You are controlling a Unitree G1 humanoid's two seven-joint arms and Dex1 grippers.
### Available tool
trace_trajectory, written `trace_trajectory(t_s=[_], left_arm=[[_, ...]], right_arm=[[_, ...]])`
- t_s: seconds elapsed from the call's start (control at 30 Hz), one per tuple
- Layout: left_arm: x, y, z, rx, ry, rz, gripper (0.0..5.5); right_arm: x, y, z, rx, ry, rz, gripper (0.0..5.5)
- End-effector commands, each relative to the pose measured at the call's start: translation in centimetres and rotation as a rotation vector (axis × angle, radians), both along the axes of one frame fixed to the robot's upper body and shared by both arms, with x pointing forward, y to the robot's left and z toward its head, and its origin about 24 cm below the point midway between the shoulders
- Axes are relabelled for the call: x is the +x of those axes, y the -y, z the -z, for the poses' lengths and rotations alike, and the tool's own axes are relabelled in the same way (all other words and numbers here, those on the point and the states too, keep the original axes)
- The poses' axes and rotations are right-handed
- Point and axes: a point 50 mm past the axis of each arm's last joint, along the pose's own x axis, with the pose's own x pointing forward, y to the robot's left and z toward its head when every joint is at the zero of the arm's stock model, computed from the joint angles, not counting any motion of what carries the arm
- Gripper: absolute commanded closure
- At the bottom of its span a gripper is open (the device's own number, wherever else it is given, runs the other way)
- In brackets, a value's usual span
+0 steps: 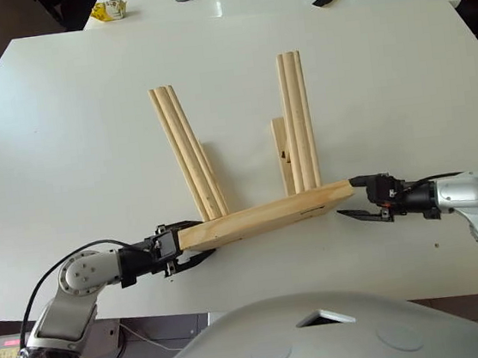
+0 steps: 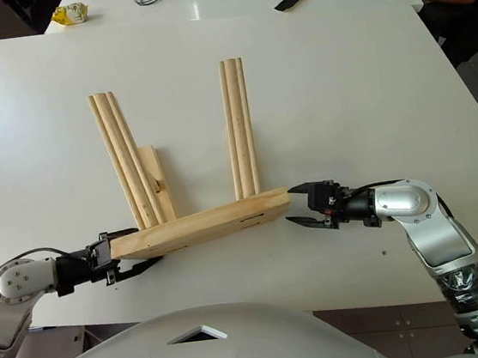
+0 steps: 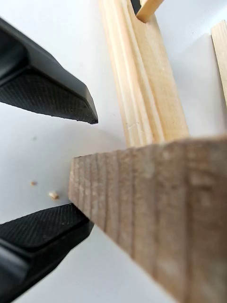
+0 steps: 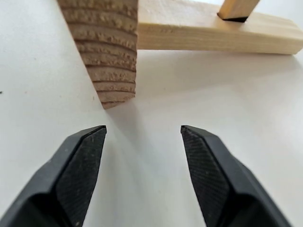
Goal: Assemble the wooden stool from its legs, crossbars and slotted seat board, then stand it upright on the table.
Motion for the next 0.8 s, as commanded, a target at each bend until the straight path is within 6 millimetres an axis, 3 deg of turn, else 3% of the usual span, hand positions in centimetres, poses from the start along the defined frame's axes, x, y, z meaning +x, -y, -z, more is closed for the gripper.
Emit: trace_trajectory(t_s=[0.03,0.2,0.7,0.8], left_arm=[[0.7,-2.3,0.4,0.126,-0.062,0.031,2.59],[2.0,-2.6,0.1,0.141,-0.053,0.071,2.59],[2.2,-2.2,0.7,0.134,-0.031,0.085,2.59],[2.2,-2.1,0.8,0.127,-0.031,0.078,2.59]], right_arm=[[-0.3,-2.1,0.3,0.064,0.005,-0.044,2.59],[0.1,-3.7,0.6,0.093,0.017,-0.074,2.59],[-0.7,-2.3,1.2,0.040,-0.041,-0.095,2.59],[-0.6,-2.4,1.1,0.049,-0.042,-0.096,2.97]])
